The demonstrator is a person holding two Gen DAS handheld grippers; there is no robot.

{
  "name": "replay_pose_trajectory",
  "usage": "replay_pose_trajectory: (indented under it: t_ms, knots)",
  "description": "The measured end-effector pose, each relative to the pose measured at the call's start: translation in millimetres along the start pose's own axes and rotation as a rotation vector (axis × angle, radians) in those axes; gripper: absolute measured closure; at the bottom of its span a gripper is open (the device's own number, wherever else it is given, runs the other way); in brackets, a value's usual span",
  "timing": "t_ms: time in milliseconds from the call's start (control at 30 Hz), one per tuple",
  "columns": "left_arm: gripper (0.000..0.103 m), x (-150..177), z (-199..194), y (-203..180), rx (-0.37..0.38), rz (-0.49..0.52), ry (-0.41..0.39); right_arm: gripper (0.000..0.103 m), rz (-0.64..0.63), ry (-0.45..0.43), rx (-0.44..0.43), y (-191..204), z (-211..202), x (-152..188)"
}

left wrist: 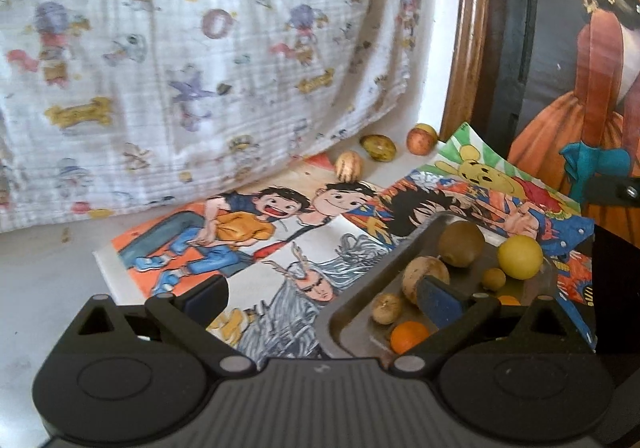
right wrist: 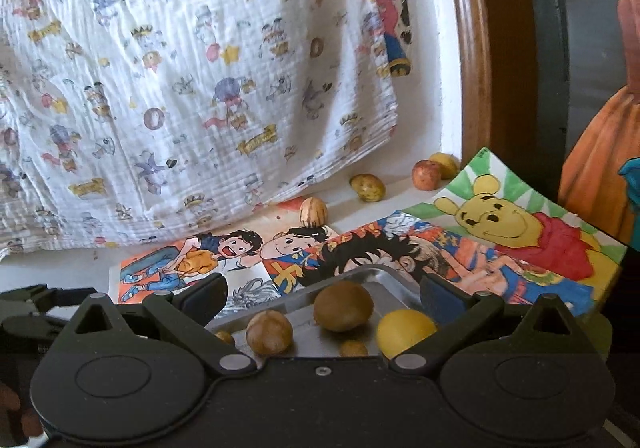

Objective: Organize fruits
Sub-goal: 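Withdraw both open tools from the tray toward the fruits by the wall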

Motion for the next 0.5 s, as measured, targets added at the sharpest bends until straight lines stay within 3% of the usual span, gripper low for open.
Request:
replay_pose_trajectory:
  t_ms: [267,500]
  knots:
    - [0.001,-9,-44,-14,-0.017,0.043,-0.060,0.001,0.006,-0.068,0.018,-8,-55,-1]
    - [0.000,-24,-83,-34,-0.021,0.089,-0.130,0.001,-0.008,-0.164,0.017,-7,-99,-20]
Point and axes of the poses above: each gripper's, at about its wrist camera, not at the fingertips, and z roughly the way its jaws point, y to its left, x to its underside, the point moved 4 cm from there along z, roughly the way its jaws point, and after that the axes turned 1 degree about x, right-handed, at the moved point
